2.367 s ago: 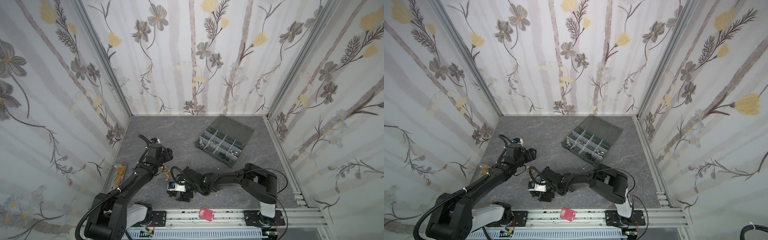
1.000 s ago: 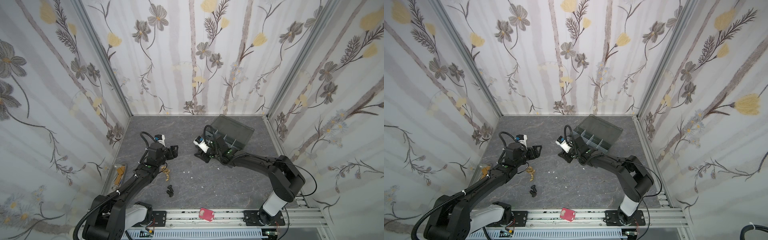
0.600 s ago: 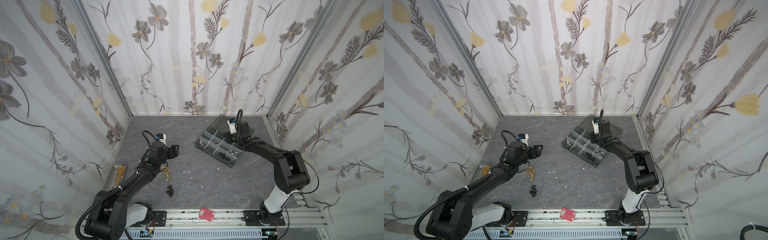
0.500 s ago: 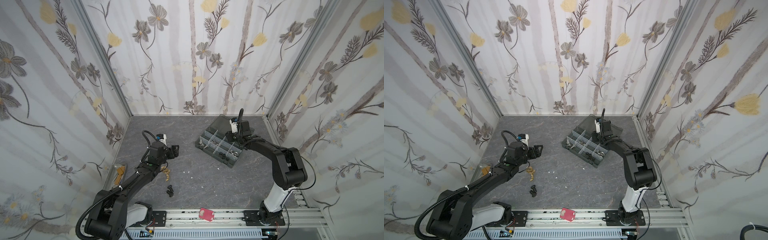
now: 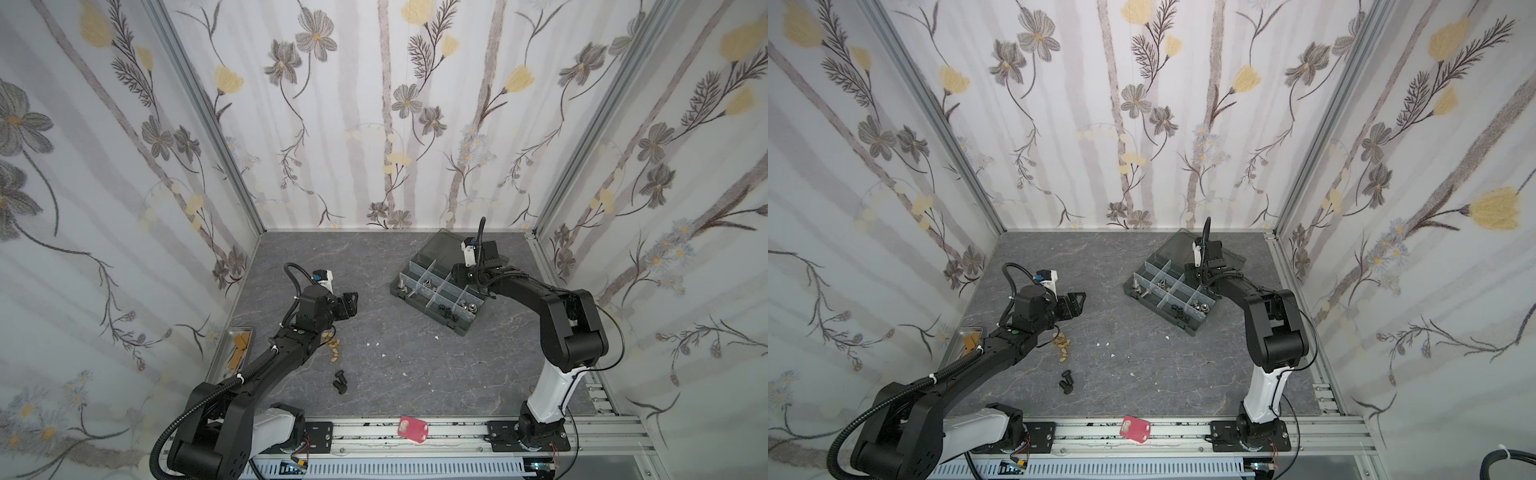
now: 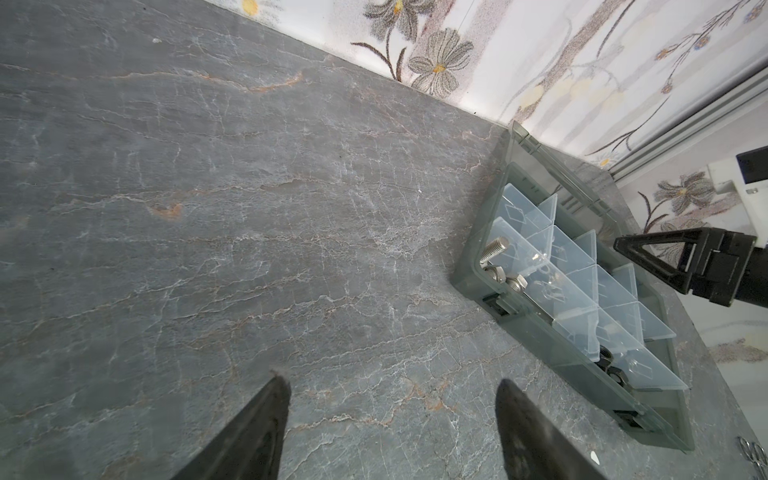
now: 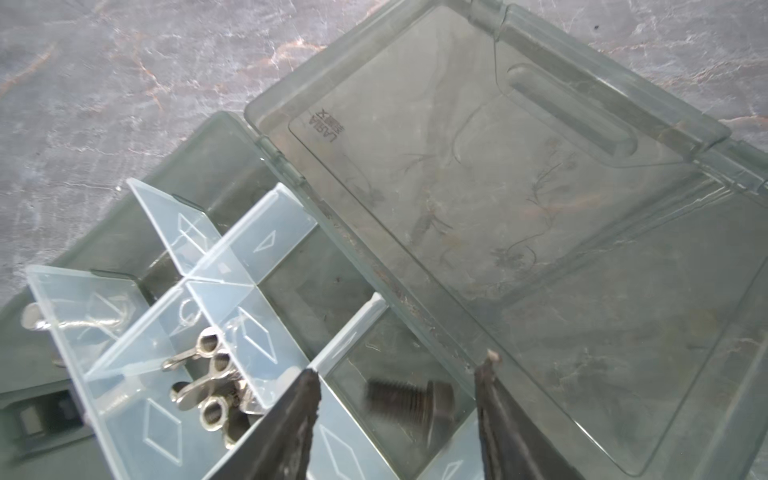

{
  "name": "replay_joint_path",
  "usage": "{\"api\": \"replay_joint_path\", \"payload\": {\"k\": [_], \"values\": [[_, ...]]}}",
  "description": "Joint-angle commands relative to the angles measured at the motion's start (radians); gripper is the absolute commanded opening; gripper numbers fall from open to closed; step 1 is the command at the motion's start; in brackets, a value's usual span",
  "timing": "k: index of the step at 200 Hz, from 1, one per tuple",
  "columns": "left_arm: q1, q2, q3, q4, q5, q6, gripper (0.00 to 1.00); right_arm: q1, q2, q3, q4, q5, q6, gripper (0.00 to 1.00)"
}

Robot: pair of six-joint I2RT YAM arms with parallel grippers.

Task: Sort the screws and nuts into containers
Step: Place the screw into the container, then pick up the screw from the bottom-center of the table.

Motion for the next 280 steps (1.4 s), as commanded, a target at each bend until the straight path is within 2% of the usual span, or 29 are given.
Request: {"api": "replay_joint_path", "payload": {"k": [1,8,27,47,58,68,90,116,136,149,165,189,208,226,249,280], "values": [[0.000,0.003,-0.006,0.026,-0.013,-0.003,0.77,0.002,-0.024,-0.001,0.001,-0.023,0.019,0.61],[0.001,0.004,-0.006,0.027,-0.013,-0.003,0.78,0.003,-0.029,0.004,-0.008,-0.021,0.022,0.62],[0.001,-0.009,-0.002,0.015,-0.020,-0.007,0.78,0.018,-0.073,-0.001,0.001,-0.067,0.018,0.56],[0.001,-0.054,-0.017,0.008,-0.024,-0.016,0.78,0.098,-0.137,-0.034,0.056,-0.197,-0.024,0.56],[0.003,-0.078,-0.018,-0.035,-0.075,-0.048,0.79,0.180,-0.163,-0.066,0.090,-0.248,-0.070,0.59],[0.013,-0.087,-0.007,-0.092,-0.121,-0.081,0.84,0.270,-0.182,-0.114,0.138,-0.288,-0.128,0.61],[0.056,-0.066,0.026,-0.224,-0.141,-0.140,0.85,0.458,-0.170,-0.206,0.221,-0.308,-0.241,0.63],[0.073,-0.040,0.033,-0.294,-0.173,-0.169,0.86,0.661,-0.103,-0.251,0.259,-0.295,-0.379,0.66],[0.090,-0.029,0.030,-0.301,-0.181,-0.175,0.85,0.755,-0.033,-0.231,0.247,-0.250,-0.418,0.68],[0.096,-0.024,0.024,-0.294,-0.191,-0.177,0.85,0.798,0.009,-0.204,0.232,-0.297,-0.429,0.69],[0.104,-0.015,0.016,-0.270,-0.174,-0.174,0.86,0.862,0.023,-0.215,0.262,-0.293,-0.469,0.70],[0.105,0.009,0.010,-0.251,-0.147,-0.154,0.86,0.906,0.054,-0.209,0.327,-0.251,-0.473,0.74],[0.104,0.025,0.004,-0.228,-0.127,-0.134,0.86,0.910,0.114,-0.108,0.246,-0.262,-0.471,0.74],[0.104,0.025,-0.005,-0.208,-0.116,-0.124,0.86,0.914,0.128,-0.097,0.283,-0.277,-0.490,0.75],[0.104,0.022,-0.016,-0.187,-0.106,-0.112,0.86,0.921,0.176,-0.010,0.186,-0.295,-0.529,0.75],[0.104,0.034,-0.027,-0.169,-0.100,-0.104,0.86,0.926,0.206,0.012,0.187,-0.288,-0.531,0.74]]}}
